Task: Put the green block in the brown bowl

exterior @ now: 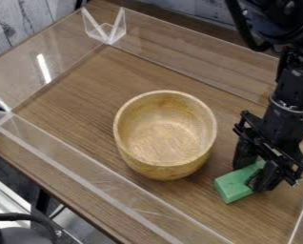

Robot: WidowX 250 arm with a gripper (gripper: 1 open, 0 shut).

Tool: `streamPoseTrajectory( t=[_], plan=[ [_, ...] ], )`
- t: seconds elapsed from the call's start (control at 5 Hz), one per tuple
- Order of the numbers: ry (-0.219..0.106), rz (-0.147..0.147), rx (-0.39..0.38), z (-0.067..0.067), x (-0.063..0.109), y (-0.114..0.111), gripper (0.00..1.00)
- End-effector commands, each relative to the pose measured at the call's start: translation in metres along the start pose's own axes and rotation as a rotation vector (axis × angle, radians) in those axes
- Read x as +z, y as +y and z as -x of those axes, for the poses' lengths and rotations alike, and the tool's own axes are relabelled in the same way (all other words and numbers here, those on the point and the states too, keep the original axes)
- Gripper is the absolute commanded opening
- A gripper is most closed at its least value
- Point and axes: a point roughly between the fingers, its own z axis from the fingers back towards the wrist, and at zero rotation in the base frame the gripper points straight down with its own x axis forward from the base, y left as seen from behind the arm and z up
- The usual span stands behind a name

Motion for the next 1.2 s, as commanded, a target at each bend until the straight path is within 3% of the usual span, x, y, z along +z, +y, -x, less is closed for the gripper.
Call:
streamPoseTrajectory(
  t=[0.0, 1.0],
  plan=[
    [-0.041, -0.002, -0.014, -0.0004, 0.0124, 0.0012, 0.00],
    [-0.059, -0.001, -0.019, 0.0050, 0.0210, 0.0028, 0.00]
  ],
)
